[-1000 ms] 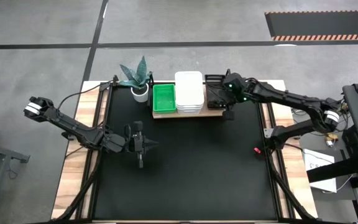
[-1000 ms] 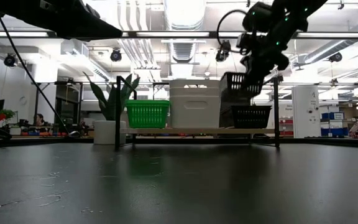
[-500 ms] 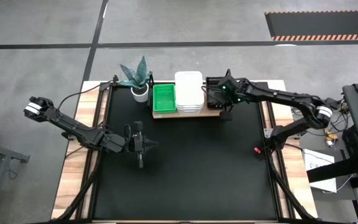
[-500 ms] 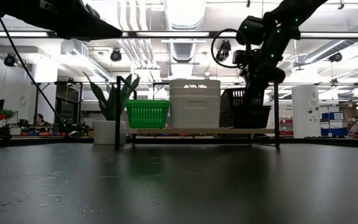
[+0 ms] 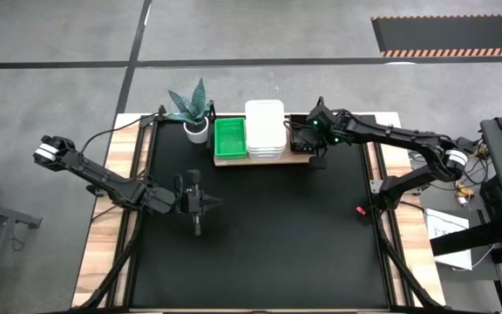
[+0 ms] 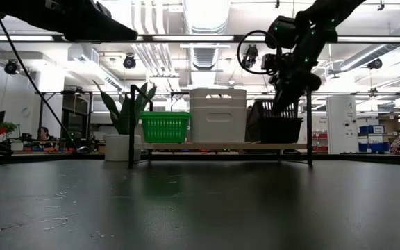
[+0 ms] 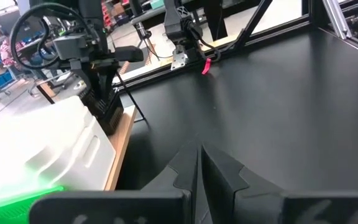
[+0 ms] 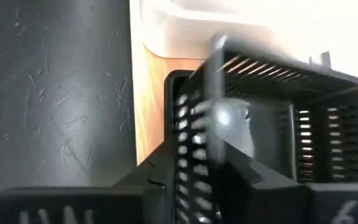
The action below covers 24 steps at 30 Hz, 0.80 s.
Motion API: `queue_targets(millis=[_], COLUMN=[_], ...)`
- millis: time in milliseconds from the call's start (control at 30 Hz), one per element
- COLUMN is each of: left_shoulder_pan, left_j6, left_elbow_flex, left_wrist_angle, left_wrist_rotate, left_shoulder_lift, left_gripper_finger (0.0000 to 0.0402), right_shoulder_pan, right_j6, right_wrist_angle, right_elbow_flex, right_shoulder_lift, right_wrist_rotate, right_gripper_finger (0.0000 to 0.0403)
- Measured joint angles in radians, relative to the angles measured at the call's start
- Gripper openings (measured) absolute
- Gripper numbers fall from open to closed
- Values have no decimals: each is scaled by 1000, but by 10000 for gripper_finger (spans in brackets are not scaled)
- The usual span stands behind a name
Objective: Stack baskets on shelf by color
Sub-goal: Stack the black bin into the black bins on the shelf
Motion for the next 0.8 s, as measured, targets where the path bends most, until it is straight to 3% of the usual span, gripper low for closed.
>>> queue_targets(millis=[200, 467, 633, 800], left_shoulder_pan=[0, 0, 0, -1], left_j6=[2, 1, -2, -17], left_elbow_flex=[0, -2, -4, -4], left_wrist_angle=[8, 36, 41, 48], left_wrist_rotate=[0, 1, 5, 10], left_shoulder_lift=[0, 0, 0, -1], left_gripper_finger=[5, 5, 5, 5], right_shoulder_pan=[0, 6, 75, 206], right_j6=[44, 216, 302, 337], right_wrist_angle=[-56, -269, -299, -144], right_elbow_flex=[26, 177, 206, 139], right_shoulder_lift=[-2, -3, -49, -176], right_wrist_rotate=[1, -27, -30, 62], right_gripper_finger=[118, 161, 159, 134])
